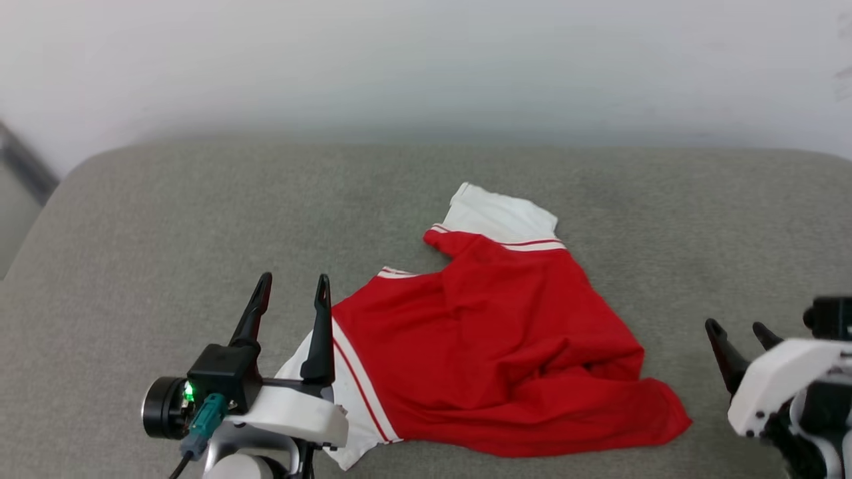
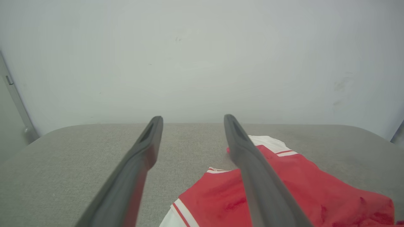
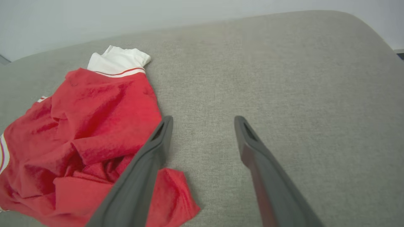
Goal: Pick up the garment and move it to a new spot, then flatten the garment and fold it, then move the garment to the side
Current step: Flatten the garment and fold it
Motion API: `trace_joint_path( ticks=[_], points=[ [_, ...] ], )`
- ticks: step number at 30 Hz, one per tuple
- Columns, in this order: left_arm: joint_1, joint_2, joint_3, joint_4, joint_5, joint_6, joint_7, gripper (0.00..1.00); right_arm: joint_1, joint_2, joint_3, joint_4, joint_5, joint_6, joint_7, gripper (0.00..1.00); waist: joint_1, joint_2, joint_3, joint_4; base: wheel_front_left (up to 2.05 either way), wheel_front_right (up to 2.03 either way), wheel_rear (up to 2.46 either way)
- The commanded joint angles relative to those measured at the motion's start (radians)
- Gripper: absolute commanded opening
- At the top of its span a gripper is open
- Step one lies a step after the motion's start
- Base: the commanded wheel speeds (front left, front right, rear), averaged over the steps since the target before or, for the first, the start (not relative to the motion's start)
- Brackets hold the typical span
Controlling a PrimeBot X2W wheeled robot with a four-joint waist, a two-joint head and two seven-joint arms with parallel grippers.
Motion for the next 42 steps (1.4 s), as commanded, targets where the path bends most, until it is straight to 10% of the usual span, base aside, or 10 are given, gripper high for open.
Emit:
trace_joint_path(
  ticks=[1,21,22,23,24,34,42],
  points=[
    [-0.021,-0.009,-0.004,-0.005,0.006,0.000,-0.007,1.00,-0.050,-0.026,0.015,0.031,0.021,0.000,0.051,1.00,0.0000,0.0000,0.050,0.042,0.00,0.00,0.00],
    [-0.140,-0.085,-0.024,0.064,0.018,-0.035,-0.046,1.00,-0.397,-0.155,0.311,0.471,0.223,-0.001,0.332,1.00,0.0000,0.0000,0.240,0.170,0.00,0.00,0.00],
    [-0.139,-0.085,-0.022,0.068,0.017,-0.036,-0.048,1.00,-0.390,-0.154,0.317,0.497,0.227,-0.001,0.348,0.97,0.0000,0.0000,0.238,0.170,0.00,0.00,0.00],
    [-0.138,-0.084,-0.018,0.071,0.016,-0.036,-0.050,1.00,-0.382,-0.152,0.324,0.520,0.231,-0.001,0.362,0.33,0.0000,0.0000,0.236,0.170,0.00,0.00,0.00],
    [-0.135,-0.083,-0.016,0.075,0.015,-0.037,-0.051,1.00,-0.379,-0.150,0.329,0.532,0.236,-0.001,0.364,0.00,0.0000,0.0000,0.232,0.167,0.00,0.00,0.00],
    [-0.076,-0.054,0.007,0.085,0.005,-0.021,-0.046,1.00,-0.387,-0.197,0.341,0.433,0.235,0.000,0.267,0.00,0.0000,0.0000,0.139,0.089,0.00,0.00,0.00],
    [-0.020,-0.025,0.015,0.068,-0.010,-0.005,-0.023,1.00,-0.111,-0.173,0.222,0.238,0.176,0.000,0.291,0.00,0.0000,0.0000,0.073,0.010,0.00,0.00,0.00]
  ],
)
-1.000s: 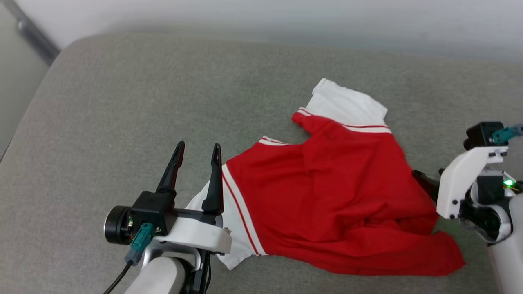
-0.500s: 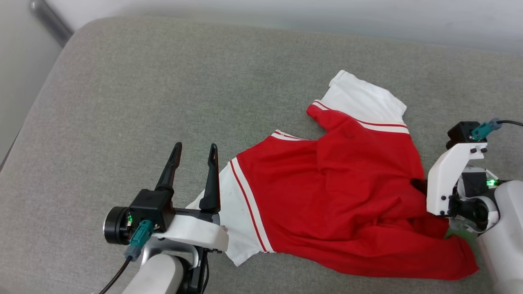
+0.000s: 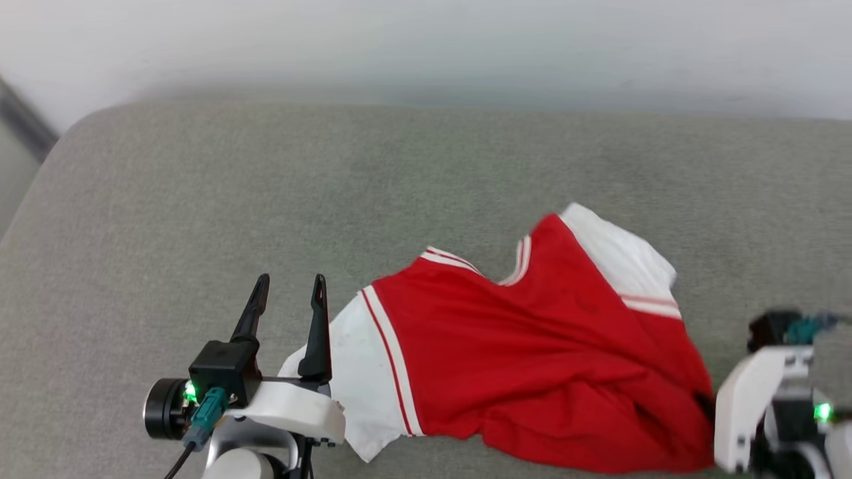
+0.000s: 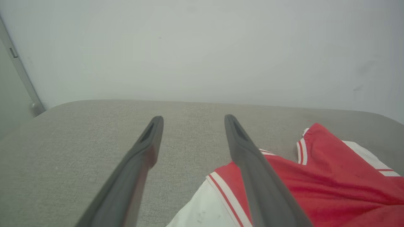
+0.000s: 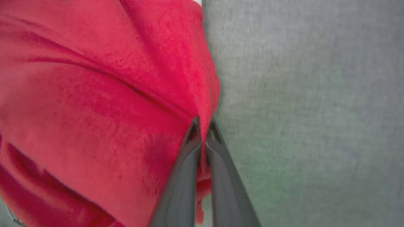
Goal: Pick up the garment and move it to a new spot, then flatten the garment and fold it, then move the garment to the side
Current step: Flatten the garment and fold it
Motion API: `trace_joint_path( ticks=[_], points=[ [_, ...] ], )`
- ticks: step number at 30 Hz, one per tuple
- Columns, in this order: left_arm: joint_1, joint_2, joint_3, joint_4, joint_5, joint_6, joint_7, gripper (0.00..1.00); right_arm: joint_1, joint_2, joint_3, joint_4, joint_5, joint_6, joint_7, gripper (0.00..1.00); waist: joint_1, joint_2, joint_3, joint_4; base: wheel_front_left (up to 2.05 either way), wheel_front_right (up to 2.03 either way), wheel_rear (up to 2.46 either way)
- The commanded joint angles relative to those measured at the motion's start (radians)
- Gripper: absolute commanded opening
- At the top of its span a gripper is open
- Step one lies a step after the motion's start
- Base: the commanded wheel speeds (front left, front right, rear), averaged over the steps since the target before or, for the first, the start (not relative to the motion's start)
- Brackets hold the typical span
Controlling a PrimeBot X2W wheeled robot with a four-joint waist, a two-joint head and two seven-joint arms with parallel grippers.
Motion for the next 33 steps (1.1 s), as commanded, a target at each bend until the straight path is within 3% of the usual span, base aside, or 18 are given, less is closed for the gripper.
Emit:
trace_joint_path(
  ticks=[1,8,9,10,11,25,29,33],
  points=[
    [0.016,0.006,0.003,-0.002,-0.005,0.008,0.004,1.00,0.055,0.022,-0.015,-0.022,-0.011,-0.001,0.013,0.00,0.0000,0.0000,-0.029,-0.029,0.00,0.00,0.00],
    [0.049,0.021,-0.001,-0.001,-0.016,0.007,0.023,1.00,0.355,0.185,-0.116,-0.146,-0.078,-0.001,0.110,0.00,0.0000,0.0000,-0.069,-0.060,0.00,0.00,0.00],
    [0.052,0.022,-0.001,0.000,-0.020,0.008,0.025,1.00,0.373,0.200,-0.124,-0.156,-0.085,-0.001,0.112,0.04,0.0000,0.0000,-0.072,-0.064,0.00,0.00,0.00],
    [0.053,0.020,-0.001,0.001,-0.023,0.010,0.028,1.00,0.382,0.212,-0.138,-0.167,-0.099,-0.001,0.096,0.40,0.0000,0.0000,-0.075,-0.068,0.00,0.00,0.00],
    [0.056,0.021,-0.001,0.001,-0.024,0.011,0.032,1.00,0.389,0.219,-0.149,-0.181,-0.118,-0.001,0.080,1.00,0.0000,0.0000,-0.078,-0.072,0.00,0.00,0.00],
    [0.089,0.034,0.001,0.014,-0.041,0.023,0.042,1.00,0.300,0.250,-0.249,-0.305,-0.147,-0.001,-0.394,1.00,0.0000,0.0000,-0.110,-0.089,0.00,0.00,0.00],
    [0.067,0.030,0.000,0.004,-0.039,0.027,0.042,1.00,0.223,0.226,-0.280,-0.255,-0.129,-0.001,-0.412,1.00,0.0000,0.0000,-0.083,-0.081,0.00,0.00,0.00],
    [0.043,0.024,0.000,-0.002,-0.034,0.025,0.033,1.00,0.106,0.184,-0.292,-0.172,-0.092,-0.001,-0.338,1.00,0.0000,0.0000,-0.034,-0.069,0.00,0.00,0.00]
  ],
)
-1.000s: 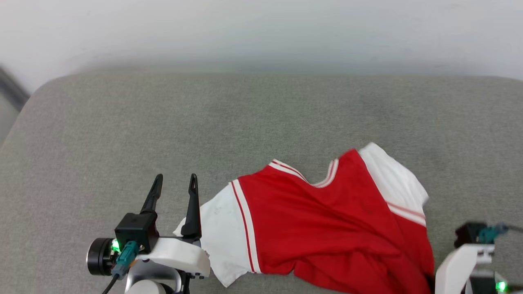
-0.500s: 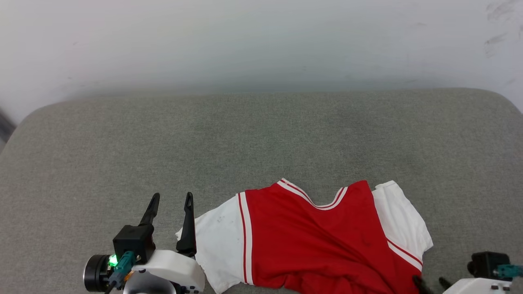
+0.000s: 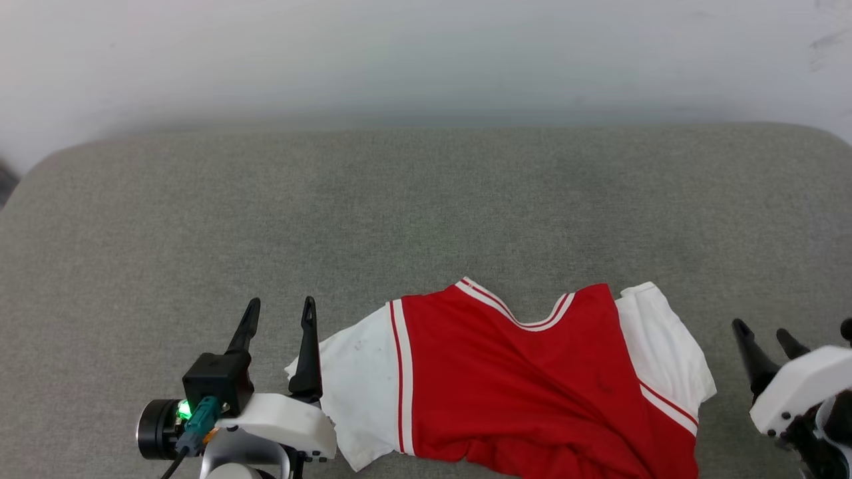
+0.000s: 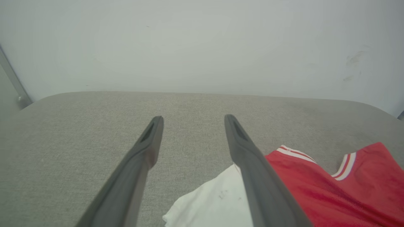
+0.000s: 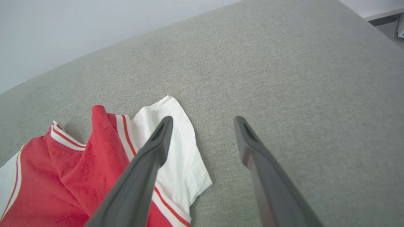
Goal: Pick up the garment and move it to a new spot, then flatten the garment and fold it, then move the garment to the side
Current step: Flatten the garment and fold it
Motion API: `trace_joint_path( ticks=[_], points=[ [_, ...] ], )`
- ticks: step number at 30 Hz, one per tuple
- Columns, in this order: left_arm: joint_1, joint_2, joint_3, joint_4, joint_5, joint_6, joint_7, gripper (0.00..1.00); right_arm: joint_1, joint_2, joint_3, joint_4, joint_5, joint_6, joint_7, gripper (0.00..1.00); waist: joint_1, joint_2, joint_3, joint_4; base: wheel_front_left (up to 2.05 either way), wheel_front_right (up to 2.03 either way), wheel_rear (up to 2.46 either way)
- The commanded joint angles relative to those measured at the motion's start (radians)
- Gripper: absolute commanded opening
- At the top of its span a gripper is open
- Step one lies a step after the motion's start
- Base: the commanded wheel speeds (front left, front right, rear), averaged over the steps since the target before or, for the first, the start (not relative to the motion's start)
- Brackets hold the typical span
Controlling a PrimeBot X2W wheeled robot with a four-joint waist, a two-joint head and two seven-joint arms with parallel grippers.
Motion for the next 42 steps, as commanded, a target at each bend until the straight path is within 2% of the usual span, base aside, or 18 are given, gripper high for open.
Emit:
trace_joint_path(
  ticks=[1,7,12,18,24,25,26,30,34,37,42],
  points=[
    [-0.018,-0.004,0.001,-0.002,0.003,-0.002,-0.008,1.00,-0.050,-0.019,0.004,0.024,0.016,-0.001,0.036,1.00,0.0000,0.0000,0.036,0.014,0.00,0.00,0.00],
    [-0.069,-0.024,-0.009,0.001,0.014,-0.007,-0.023,1.00,-0.220,-0.113,0.047,0.144,0.061,-0.001,0.273,1.00,0.0000,0.0000,0.119,0.056,0.00,0.00,0.00],
    [-0.107,-0.044,-0.015,0.012,0.020,-0.016,-0.037,1.00,-0.314,-0.156,0.109,0.191,0.072,-0.001,0.435,1.00,0.0000,0.0000,0.178,0.091,0.00,0.00,0.00],
    [-0.139,-0.059,-0.015,0.028,0.023,-0.025,-0.050,1.00,-0.374,-0.173,0.174,0.277,0.085,-0.001,0.464,1.00,0.0000,0.0000,0.227,0.115,0.00,0.00,0.00],
    [-0.149,-0.066,-0.015,0.045,0.021,-0.030,-0.054,1.00,-0.334,-0.146,0.235,0.396,0.117,-0.001,0.521,1.00,0.0000,0.0000,0.235,0.123,0.00,0.00,0.00],
    [-0.147,-0.066,-0.015,0.049,0.019,-0.030,-0.055,1.00,-0.324,-0.139,0.245,0.413,0.132,0.000,0.534,0.36,0.0000,0.0000,0.234,0.123,0.00,0.00,0.00],
    [-0.145,-0.065,-0.014,0.052,0.016,-0.031,-0.055,1.00,-0.319,-0.136,0.254,0.423,0.140,0.000,0.541,0.00,0.0000,0.0000,0.232,0.122,0.00,0.00,0.00],
    [-0.137,-0.046,-0.003,0.068,0.000,-0.036,-0.041,1.00,-0.332,-0.153,0.277,0.404,0.148,0.000,0.491,0.00,0.0000,0.0000,0.213,0.111,0.00,0.00,0.00],
    [-0.142,-0.006,0.012,0.076,-0.033,-0.054,0.033,1.00,-0.350,-0.173,0.275,0.346,0.146,0.000,0.421,0.00,0.0000,0.0000,0.176,0.091,0.00,0.00,0.00],
    [-0.149,0.033,0.020,0.083,-0.082,-0.083,0.133,1.00,-0.343,-0.181,0.256,0.293,0.140,-0.001,0.374,0.00,0.0000,0.0000,0.145,0.072,0.00,0.00,0.00],
    [-0.153,0.115,0.019,0.100,-0.178,-0.139,0.361,1.00,-0.286,-0.158,0.222,0.204,0.130,-0.001,0.347,0.00,0.0000,0.0000,0.109,0.018,0.00,0.00,0.00]
  ],
)
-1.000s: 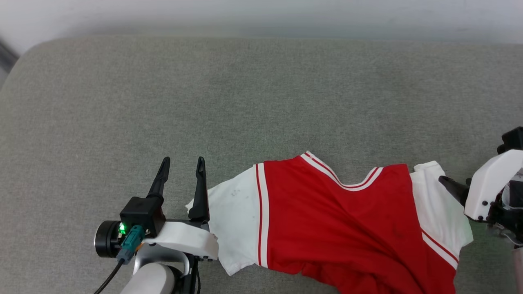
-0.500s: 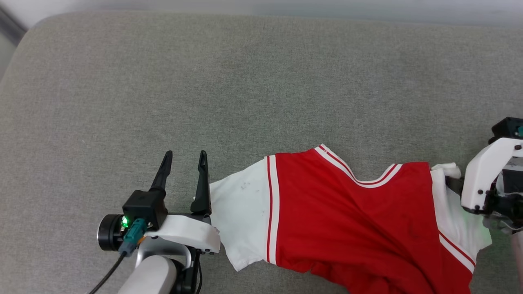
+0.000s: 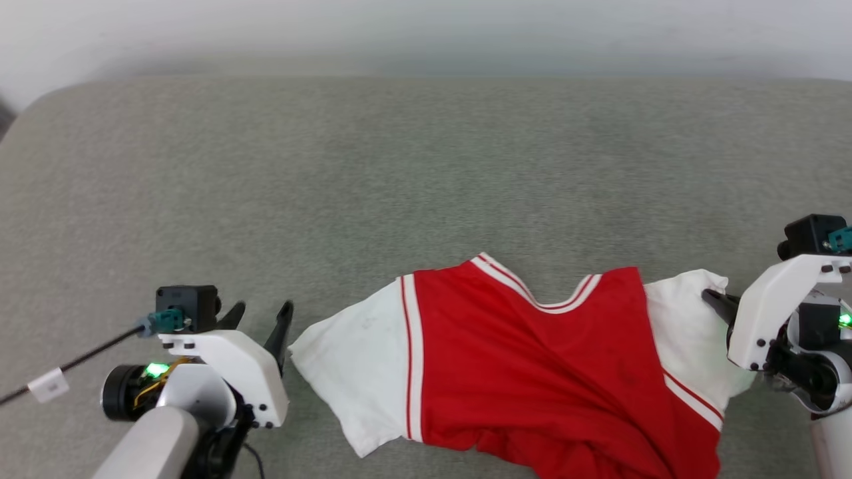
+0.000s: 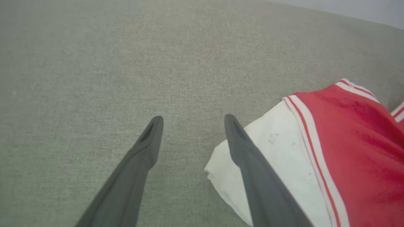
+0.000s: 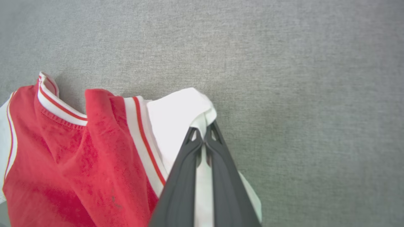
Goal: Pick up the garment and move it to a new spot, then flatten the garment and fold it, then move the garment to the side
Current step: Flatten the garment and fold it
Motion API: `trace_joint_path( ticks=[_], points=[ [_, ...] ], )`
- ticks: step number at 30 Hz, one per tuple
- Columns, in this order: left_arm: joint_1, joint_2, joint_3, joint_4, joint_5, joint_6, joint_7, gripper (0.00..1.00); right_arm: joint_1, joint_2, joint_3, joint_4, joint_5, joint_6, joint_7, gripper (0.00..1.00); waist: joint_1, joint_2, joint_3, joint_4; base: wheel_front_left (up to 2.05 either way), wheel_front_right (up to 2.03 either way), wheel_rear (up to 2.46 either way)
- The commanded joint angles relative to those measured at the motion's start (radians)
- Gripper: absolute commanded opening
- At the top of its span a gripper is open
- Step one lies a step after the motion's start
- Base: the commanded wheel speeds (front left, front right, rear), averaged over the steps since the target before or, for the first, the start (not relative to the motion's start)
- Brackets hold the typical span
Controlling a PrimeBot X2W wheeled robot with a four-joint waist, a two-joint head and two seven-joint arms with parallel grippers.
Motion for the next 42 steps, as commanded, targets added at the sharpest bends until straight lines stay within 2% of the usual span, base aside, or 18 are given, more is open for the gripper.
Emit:
trace_joint_path(
  ticks=[1,6,8,14,15,17,20,23,29,32,38,42],
  points=[
    [-0.004,0.008,0.000,0.003,-0.021,-0.009,0.030,1.00,0.018,0.007,-0.007,-0.016,-0.010,0.000,-0.002,0.00,0.0000,0.0000,-0.016,-0.033,0.00,0.00,0.00],
    [0.016,0.070,-0.023,0.007,-0.106,-0.040,0.250,1.00,0.068,0.034,-0.032,-0.105,-0.015,0.000,0.019,0.00,0.0000,0.0000,-0.002,-0.097,0.00,0.00,0.00],
    [0.019,0.087,-0.029,0.007,-0.128,-0.038,0.310,1.00,0.082,0.047,-0.039,-0.131,-0.020,0.000,0.027,0.00,0.0000,0.0000,0.008,-0.118,0.00,0.00,0.00],
    [0.036,0.088,-0.070,0.061,-0.173,-0.034,0.446,1.00,0.114,0.072,-0.039,-0.172,-0.017,0.000,0.029,0.00,0.0000,0.0000,0.032,-0.156,0.00,0.00,0.00],
    [0.041,0.080,-0.077,0.070,-0.179,-0.035,0.458,0.73,0.118,0.076,-0.038,-0.174,-0.016,0.000,0.028,0.00,0.0000,0.0000,0.033,-0.160,0.00,0.00,0.00],
    [0.040,0.065,-0.094,0.086,-0.197,-0.045,0.491,0.02,0.118,0.077,-0.035,-0.181,-0.017,0.000,0.024,0.00,0.0000,0.0000,0.033,-0.163,0.00,0.00,0.00],
    [0.036,0.044,-0.107,0.099,-0.212,-0.053,0.512,0.00,0.117,0.068,-0.026,-0.189,-0.018,0.000,0.008,0.00,0.0000,0.0000,0.024,-0.162,0.00,0.00,0.00],
    [0.003,0.053,-0.092,0.099,-0.190,-0.056,0.471,0.00,0.111,0.055,-0.006,-0.200,-0.016,0.000,-0.018,0.00,0.0000,0.0000,0.005,-0.154,0.00,0.00,0.00],
    [-0.085,0.057,-0.045,0.080,-0.098,-0.030,0.294,0.00,0.094,0.012,0.025,-0.195,-0.025,0.000,-0.094,0.00,0.0000,0.0000,-0.057,-0.116,0.00,0.00,0.00],
    [-0.128,0.038,-0.027,0.076,-0.055,-0.010,0.200,0.00,0.075,-0.011,0.039,-0.178,-0.044,0.000,-0.145,0.00,0.0000,0.0000,-0.092,-0.096,0.00,0.00,0.00],
    [-0.246,0.010,0.001,0.093,0.012,0.002,0.050,0.00,-0.012,-0.031,0.051,-0.122,-0.072,0.000,-0.248,0.00,0.0000,0.0000,-0.134,-0.071,0.00,0.00,0.00],
    [-0.353,-0.013,0.020,0.133,0.037,-0.007,-0.026,0.00,-0.113,-0.045,0.058,-0.075,-0.074,0.000,-0.309,0.00,0.0000,0.0000,-0.134,-0.062,0.00,0.00,0.00]
  ],
)
